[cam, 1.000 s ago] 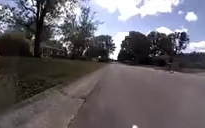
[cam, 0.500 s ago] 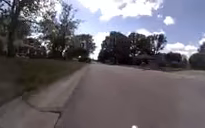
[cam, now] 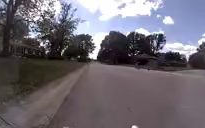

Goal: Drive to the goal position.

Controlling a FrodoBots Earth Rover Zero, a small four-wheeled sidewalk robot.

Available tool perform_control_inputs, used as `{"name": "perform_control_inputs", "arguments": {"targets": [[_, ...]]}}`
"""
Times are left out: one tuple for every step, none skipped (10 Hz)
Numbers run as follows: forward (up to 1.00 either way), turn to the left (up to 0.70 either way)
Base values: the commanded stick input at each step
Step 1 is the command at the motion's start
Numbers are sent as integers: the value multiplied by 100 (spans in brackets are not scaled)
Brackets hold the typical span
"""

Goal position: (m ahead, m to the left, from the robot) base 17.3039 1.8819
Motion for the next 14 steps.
{"name": "perform_control_inputs", "arguments": {"targets": [[85, 0], [85, 0], [85, 0], [85, 0], [85, 0], [85, 0], [85, 0], [85, 0], [85, 0], [85, 0], [85, 0], [85, 0], [85, 0], [85, 0]]}}
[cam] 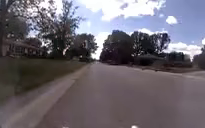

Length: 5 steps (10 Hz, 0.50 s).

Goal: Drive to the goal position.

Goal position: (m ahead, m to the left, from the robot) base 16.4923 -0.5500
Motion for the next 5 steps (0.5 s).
{"name": "perform_control_inputs", "arguments": {"targets": [[85, 0], [85, 0], [85, 0], [85, 0], [85, 5]]}}
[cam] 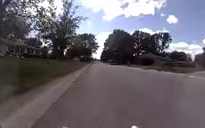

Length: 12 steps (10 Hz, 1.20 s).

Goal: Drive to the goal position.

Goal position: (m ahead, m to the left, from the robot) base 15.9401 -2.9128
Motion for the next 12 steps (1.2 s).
{"name": "perform_control_inputs", "arguments": {"targets": [[85, 14], [85, 25], [85, 25], [85, 2], [85, 0], [85, 0], [85, 0], [85, 0], [85, 0], [85, 0], [85, 0], [85, 0]]}}
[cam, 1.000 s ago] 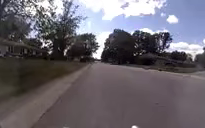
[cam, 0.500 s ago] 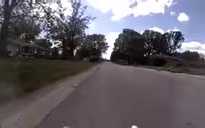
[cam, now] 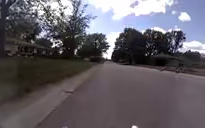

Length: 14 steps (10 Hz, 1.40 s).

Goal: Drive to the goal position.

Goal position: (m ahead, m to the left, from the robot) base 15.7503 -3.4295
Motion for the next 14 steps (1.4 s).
{"name": "perform_control_inputs", "arguments": {"targets": [[85, 0], [85, 0], [85, 0], [85, 0], [85, 0], [85, 0], [85, 0], [85, 0], [85, 0], [85, 0], [85, 0], [85, 0], [85, 0], [85, 0]]}}
